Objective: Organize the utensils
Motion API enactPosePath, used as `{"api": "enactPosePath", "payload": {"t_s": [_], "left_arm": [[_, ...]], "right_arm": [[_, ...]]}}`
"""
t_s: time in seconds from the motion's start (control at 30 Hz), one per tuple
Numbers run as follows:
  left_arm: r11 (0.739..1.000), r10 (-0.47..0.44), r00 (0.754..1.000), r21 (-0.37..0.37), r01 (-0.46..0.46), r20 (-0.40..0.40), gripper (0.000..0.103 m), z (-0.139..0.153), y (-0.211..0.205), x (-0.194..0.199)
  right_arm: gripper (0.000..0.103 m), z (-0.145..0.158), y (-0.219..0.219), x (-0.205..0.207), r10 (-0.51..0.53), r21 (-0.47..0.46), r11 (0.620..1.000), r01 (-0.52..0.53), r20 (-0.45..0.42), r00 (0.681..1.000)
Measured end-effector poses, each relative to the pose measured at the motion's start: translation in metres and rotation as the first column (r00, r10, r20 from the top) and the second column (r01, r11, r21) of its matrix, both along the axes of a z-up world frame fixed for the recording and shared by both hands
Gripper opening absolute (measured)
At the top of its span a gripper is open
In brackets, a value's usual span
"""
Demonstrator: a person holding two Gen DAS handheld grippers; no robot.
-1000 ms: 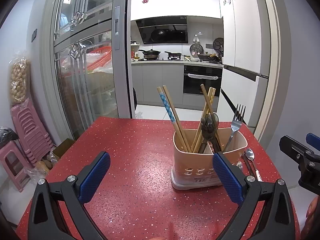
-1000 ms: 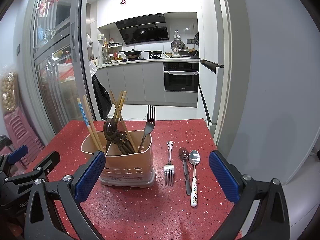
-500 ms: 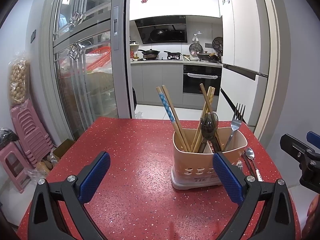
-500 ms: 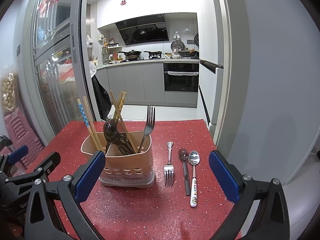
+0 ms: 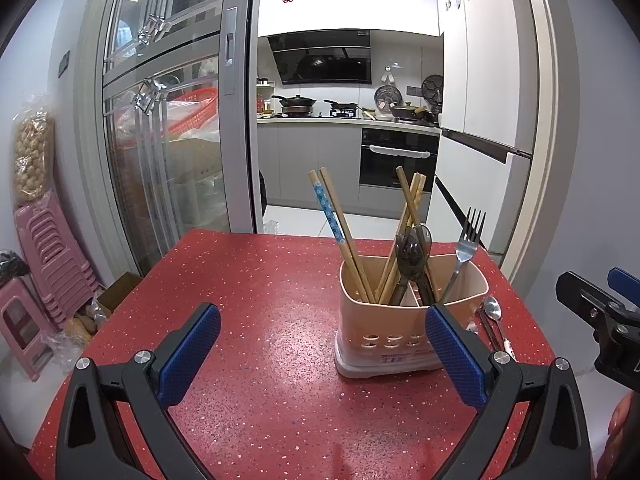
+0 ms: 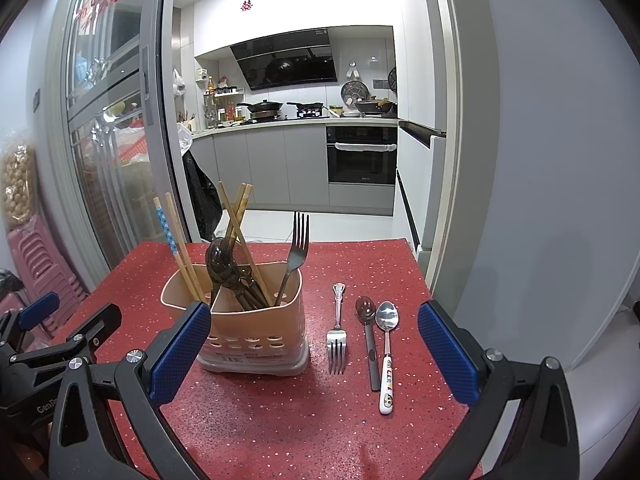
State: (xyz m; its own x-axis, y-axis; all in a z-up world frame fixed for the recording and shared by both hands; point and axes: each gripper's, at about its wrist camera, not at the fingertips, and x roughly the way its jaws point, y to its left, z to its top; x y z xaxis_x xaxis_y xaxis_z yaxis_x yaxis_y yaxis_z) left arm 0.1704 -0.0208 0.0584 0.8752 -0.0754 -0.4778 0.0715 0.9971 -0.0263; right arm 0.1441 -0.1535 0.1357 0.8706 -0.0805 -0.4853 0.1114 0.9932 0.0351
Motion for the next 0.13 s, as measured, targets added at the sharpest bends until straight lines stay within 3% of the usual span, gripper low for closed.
{"api": "enactPosePath", "payload": {"t_s": [0.13], "left_arm": [[1.000,-0.005,1.000,0.005,0.005,0.002,0.103,0.0007,-0.0020,0.0006]], "right_arm": [[0.103,0.0000,-0.0002,-0.0002,-0.001,-0.001,1.000,0.001,0.000,1.000]]}}
